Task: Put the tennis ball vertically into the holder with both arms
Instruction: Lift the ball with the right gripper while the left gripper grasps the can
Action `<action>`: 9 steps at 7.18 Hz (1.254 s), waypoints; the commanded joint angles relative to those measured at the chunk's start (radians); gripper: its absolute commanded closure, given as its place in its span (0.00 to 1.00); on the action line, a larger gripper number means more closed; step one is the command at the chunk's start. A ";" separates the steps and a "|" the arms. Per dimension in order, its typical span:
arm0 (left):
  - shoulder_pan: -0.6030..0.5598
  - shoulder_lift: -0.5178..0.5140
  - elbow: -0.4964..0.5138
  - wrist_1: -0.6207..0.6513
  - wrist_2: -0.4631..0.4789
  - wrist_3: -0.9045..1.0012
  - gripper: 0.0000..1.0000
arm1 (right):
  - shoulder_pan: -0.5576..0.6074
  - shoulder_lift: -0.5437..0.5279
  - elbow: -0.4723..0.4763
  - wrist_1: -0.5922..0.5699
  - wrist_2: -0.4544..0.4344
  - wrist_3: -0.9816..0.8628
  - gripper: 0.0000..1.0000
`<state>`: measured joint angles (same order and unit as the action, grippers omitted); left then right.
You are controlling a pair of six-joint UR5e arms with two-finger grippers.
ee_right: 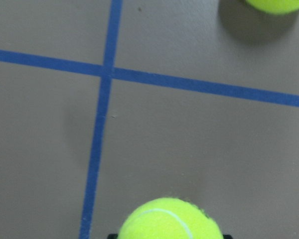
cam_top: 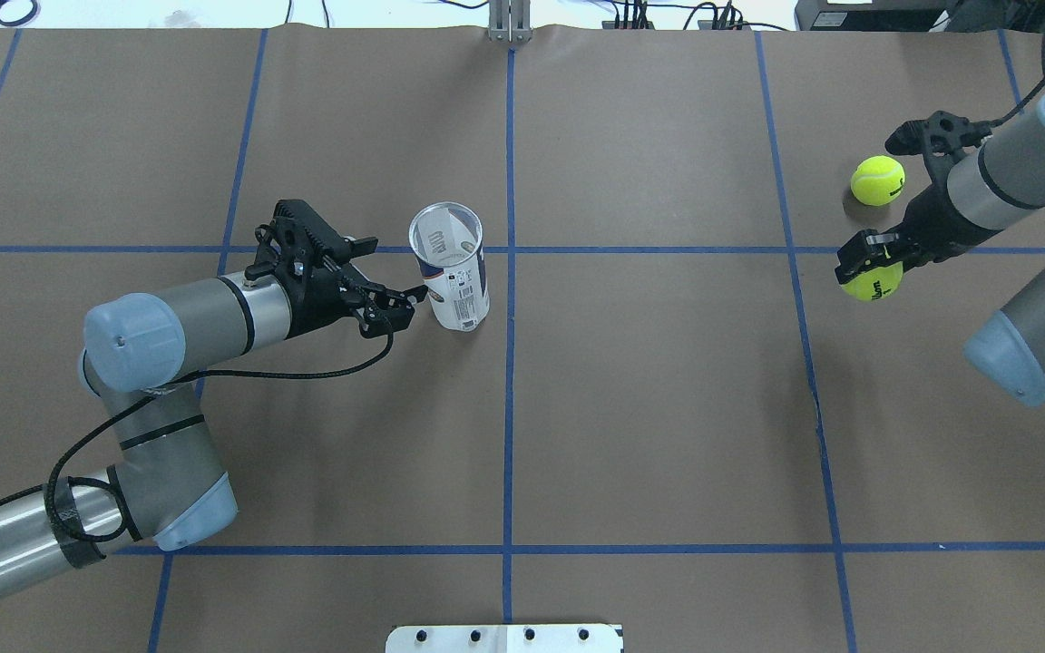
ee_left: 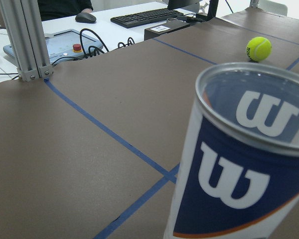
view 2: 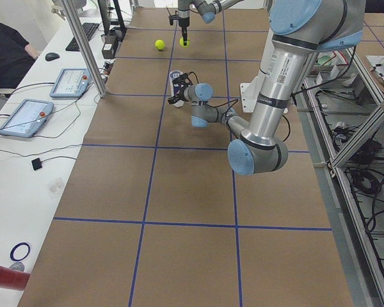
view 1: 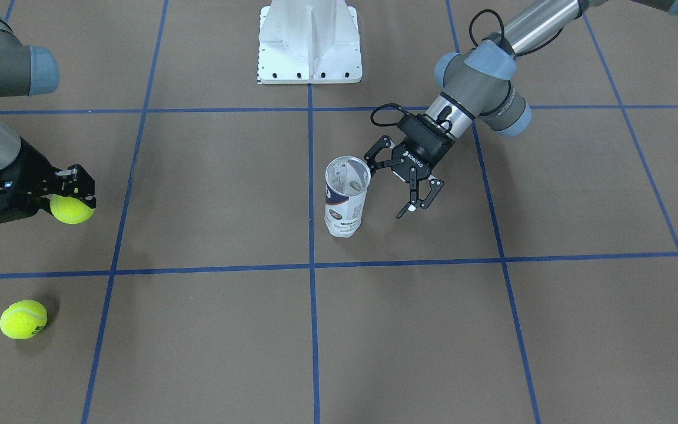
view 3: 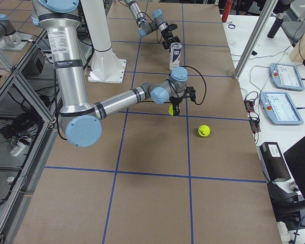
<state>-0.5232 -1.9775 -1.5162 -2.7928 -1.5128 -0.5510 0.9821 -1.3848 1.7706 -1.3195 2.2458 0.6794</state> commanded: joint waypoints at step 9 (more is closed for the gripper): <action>0.091 -0.018 0.005 0.002 0.034 -0.007 0.01 | 0.078 0.067 0.000 -0.029 0.092 0.005 1.00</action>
<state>-0.4425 -1.9875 -1.5135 -2.7915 -1.4800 -0.5559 1.0517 -1.3375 1.7705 -1.3298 2.3164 0.6842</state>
